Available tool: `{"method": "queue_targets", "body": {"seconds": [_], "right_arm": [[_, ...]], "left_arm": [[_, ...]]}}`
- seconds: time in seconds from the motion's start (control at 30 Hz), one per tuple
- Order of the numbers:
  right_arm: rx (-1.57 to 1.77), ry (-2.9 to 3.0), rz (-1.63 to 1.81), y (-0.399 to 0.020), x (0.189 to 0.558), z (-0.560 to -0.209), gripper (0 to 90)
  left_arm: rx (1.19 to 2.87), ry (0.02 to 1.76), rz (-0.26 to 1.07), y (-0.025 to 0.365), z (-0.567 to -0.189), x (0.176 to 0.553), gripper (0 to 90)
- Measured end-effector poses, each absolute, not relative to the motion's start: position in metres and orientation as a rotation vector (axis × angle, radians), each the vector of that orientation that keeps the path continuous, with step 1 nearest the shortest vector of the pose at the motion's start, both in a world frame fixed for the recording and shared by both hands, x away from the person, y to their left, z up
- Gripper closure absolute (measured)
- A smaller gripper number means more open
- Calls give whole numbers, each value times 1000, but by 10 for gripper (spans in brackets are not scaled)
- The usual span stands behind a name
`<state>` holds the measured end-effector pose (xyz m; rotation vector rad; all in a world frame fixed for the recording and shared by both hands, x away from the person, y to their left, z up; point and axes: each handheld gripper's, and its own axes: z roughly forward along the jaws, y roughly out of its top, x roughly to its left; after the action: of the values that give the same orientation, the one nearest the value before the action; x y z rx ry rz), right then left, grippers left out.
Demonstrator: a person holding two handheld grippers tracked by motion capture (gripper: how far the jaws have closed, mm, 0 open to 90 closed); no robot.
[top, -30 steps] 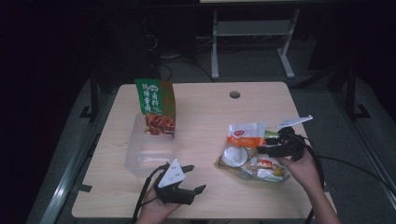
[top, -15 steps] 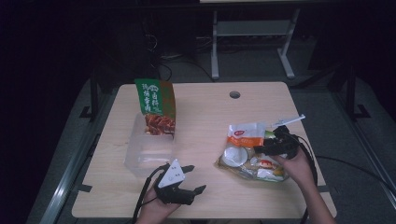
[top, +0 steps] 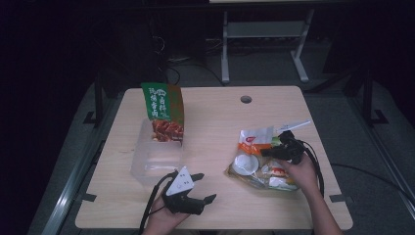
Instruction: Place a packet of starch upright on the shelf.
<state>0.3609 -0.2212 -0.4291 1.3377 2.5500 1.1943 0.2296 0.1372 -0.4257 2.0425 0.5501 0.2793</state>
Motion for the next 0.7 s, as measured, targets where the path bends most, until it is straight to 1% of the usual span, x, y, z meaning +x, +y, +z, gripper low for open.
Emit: {"method": "queue_targets", "body": {"seconds": [0.13, 0.4, 0.7], "right_arm": [[1270, 2536, 1216, -217, 355, -423, 896], [1145, 2494, 1389, -214, 340, -407, 896], [982, 2500, 1471, -206, 324, -394, 896]], "left_arm": [[2041, 552, 269, 135, -427, 231, 254], [2029, 562, 215, 124, -428, 235, 246], [2034, 582, 177, 104, -428, 255, 249]]}}
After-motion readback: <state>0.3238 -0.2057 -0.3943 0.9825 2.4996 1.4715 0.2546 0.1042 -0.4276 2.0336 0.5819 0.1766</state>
